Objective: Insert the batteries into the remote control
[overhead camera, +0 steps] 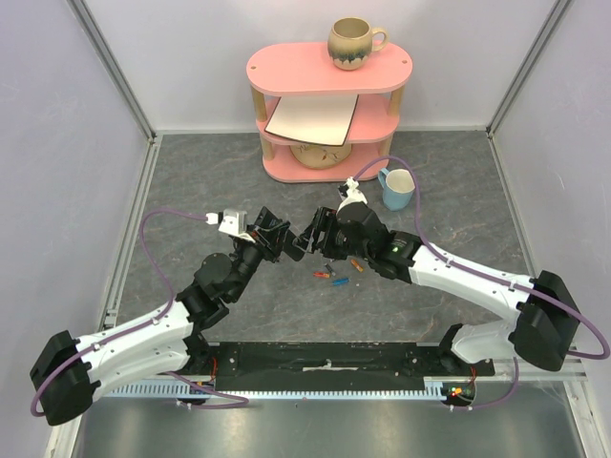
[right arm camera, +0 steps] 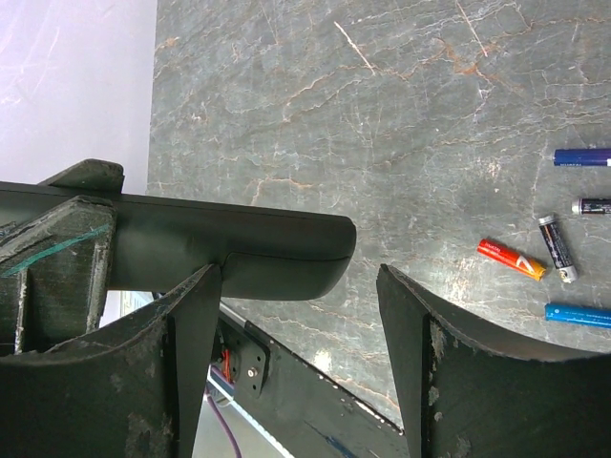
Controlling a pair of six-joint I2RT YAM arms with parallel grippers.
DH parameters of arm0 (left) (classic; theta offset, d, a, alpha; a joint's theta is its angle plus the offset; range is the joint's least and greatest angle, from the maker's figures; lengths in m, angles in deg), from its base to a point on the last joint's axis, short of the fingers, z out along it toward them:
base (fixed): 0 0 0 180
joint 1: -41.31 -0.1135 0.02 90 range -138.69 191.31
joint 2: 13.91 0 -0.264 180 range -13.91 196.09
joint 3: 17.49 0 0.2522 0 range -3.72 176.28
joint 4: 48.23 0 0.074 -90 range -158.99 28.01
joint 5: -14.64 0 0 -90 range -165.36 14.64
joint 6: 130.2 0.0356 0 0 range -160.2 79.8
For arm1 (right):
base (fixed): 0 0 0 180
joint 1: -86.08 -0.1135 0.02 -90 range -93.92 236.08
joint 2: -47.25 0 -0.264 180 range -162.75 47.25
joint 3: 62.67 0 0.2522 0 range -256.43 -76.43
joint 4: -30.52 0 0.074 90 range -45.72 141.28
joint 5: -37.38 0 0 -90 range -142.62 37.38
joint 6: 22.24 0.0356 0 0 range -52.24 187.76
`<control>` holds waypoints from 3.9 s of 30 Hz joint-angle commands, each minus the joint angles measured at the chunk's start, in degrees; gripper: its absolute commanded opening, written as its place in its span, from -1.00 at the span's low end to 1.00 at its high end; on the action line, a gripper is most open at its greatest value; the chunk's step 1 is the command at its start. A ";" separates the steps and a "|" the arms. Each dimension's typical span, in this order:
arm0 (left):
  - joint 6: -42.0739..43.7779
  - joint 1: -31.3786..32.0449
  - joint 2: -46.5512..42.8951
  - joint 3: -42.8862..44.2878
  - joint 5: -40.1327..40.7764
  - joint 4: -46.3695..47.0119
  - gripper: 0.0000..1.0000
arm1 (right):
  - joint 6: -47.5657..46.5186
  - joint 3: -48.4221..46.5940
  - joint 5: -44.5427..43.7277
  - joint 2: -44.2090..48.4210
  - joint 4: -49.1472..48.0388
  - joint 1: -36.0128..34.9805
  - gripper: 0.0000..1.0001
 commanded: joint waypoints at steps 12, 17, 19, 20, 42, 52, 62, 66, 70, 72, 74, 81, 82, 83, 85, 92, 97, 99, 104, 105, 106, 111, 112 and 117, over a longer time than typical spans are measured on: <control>-1.64 0.35 0.06 2.23 2.01 6.84 -0.96 | -1.36 0.36 -5.15 6.39 3.01 -0.02 0.59; -2.25 0.44 0.85 2.50 1.39 6.93 -0.96 | -0.92 0.36 -4.72 6.57 0.02 -0.02 0.59; -2.60 0.35 1.03 2.50 1.30 6.85 -0.96 | -1.09 -0.25 -4.19 5.61 -0.42 -0.02 0.59; -2.78 0.44 1.03 2.59 1.22 6.93 -0.96 | -1.18 -1.04 -3.41 4.73 -0.42 -0.02 0.59; -3.13 0.35 1.29 2.24 0.69 7.28 -0.96 | -1.53 -2.28 -1.73 2.44 -1.92 -0.02 0.59; -3.05 0.44 2.00 2.50 0.43 7.11 -0.96 | -1.36 -2.28 -1.64 2.88 -2.71 -0.11 0.60; -3.13 0.44 1.47 2.76 -0.10 7.37 -0.96 | -1.45 -1.67 -1.64 1.65 -2.71 -0.02 0.59; -3.05 0.44 1.12 3.29 -0.28 7.55 -0.96 | -1.18 -1.31 -1.03 0.60 -2.71 -0.11 0.58; -2.96 0.35 0.94 3.64 -0.37 7.46 -0.96 | -1.09 -1.05 -0.94 0.24 -2.79 -0.11 0.58; -2.87 0.35 0.77 3.73 -0.19 7.55 -0.96 | -1.27 -0.96 -0.94 0.33 -2.79 -0.02 0.58; -2.70 0.35 0.77 3.82 -0.01 7.55 -0.96 | -1.09 -0.70 -1.02 0.42 -2.79 -0.02 0.58; -2.52 0.35 0.59 3.82 0.25 7.55 -0.96 | -1.01 -0.08 -1.29 1.03 -2.71 0.06 0.57; -2.52 0.44 0.59 3.82 0.25 7.55 -0.96 | -0.92 0.09 -1.37 1.03 -2.79 -0.02 0.57; -2.52 0.35 0.50 3.82 0.34 7.55 -0.96 | -1.00 0.09 -1.38 1.12 -2.71 -0.02 0.57; -2.52 0.44 0.42 3.82 0.43 7.55 -0.96 | -0.92 0.35 -1.46 1.39 -2.71 -0.02 0.57; -2.52 0.44 0.24 3.82 0.43 7.55 -0.96 | -0.66 0.88 -1.82 2.09 -2.71 -0.02 0.57; -3.13 0.44 0.15 3.73 -0.28 7.63 -0.96 | -0.74 0.62 -2.08 1.56 -2.79 -0.02 0.57; -3.31 0.44 0.06 3.82 -0.72 7.72 -0.96 | -0.65 0.62 -2.17 1.30 -2.62 -0.02 0.57; -3.66 0.35 -0.29 3.99 -1.95 8.51 -0.96 | -0.92 -0.17 -1.99 -0.28 -1.31 -0.02 0.55; -3.66 0.44 -0.29 4.25 -2.03 8.60 -0.96 | -0.92 -0.26 -1.99 -0.63 -1.13 -0.02 0.55; -3.66 0.44 -0.38 4.26 -2.21 8.69 -0.96 | -0.83 -0.35 -1.90 -0.90 -0.95 -0.02 0.54; -3.48 0.35 -0.64 4.87 -2.91 9.30 -0.96 | -1.09 -0.96 -1.82 -2.13 0.10 -0.02 0.54; -3.31 0.44 -0.64 4.87 -3.09 9.39 -0.96 | -1.09 -1.05 -1.82 -2.22 0.28 -0.11 0.53; -2.87 0.44 -1.17 5.05 -2.92 9.48 -0.96 | -1.36 -1.23 -1.73 -2.48 0.81 -0.02 0.53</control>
